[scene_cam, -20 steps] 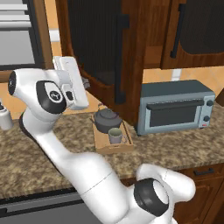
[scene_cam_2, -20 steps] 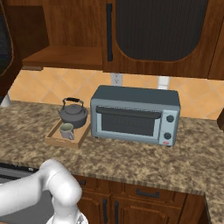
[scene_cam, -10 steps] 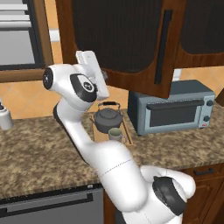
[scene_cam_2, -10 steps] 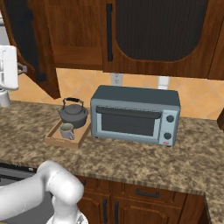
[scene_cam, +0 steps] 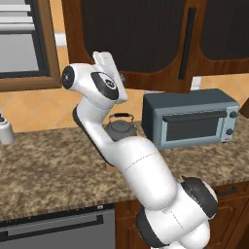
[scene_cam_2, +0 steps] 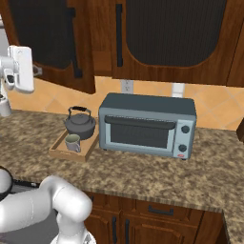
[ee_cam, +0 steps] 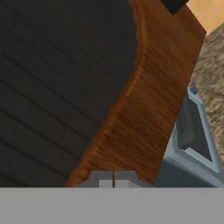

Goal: Pick the kettle from the counter and place it on the tray. Then pick the mug from the cabinet and place it on the tray. Then close the cabinet doors.

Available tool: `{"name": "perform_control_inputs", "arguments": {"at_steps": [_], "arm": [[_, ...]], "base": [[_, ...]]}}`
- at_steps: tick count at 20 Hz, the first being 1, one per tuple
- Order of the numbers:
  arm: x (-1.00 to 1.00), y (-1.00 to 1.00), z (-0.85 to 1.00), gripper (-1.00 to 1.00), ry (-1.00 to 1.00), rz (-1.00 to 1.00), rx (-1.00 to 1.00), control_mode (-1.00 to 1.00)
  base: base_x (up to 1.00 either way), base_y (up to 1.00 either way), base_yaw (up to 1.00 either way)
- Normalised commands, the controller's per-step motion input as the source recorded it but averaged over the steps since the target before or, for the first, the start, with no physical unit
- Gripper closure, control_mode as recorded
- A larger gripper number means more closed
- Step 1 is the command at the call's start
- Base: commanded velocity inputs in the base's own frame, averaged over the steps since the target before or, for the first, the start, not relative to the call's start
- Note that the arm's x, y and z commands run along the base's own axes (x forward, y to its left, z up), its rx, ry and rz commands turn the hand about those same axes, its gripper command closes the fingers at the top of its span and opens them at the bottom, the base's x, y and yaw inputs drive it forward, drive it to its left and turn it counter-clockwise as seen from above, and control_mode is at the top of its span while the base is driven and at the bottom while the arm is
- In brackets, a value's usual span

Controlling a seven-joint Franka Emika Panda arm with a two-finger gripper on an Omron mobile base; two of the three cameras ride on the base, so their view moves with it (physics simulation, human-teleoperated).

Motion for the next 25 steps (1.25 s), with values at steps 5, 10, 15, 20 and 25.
{"name": "perform_control_inputs", "arguments": {"at_steps": [5, 10, 15, 20, 25], "arm": [[0.88, -0.3, 0.02, 1.0, 0.0, 0.16, 0.0, -1.0], [0.78, -0.29, 0.0, 1.0, -0.01, 0.15, 0.0, -1.0], [0.78, -0.37, 0.0, 1.0, -0.06, 0.16, 0.0, -1.0], [0.73, -0.44, 0.0, 1.0, -0.03, 0.18, 0.0, -1.0], [0.56, -0.38, 0.0, 1.0, -0.02, 0.14, 0.0, -1.0]], "base": [[0.0, 0.0, 0.0], [0.0, 0.0, 0.0], [0.0, 0.0, 0.0], [0.0, 0.0, 0.0], [0.0, 0.0, 0.0]]}}
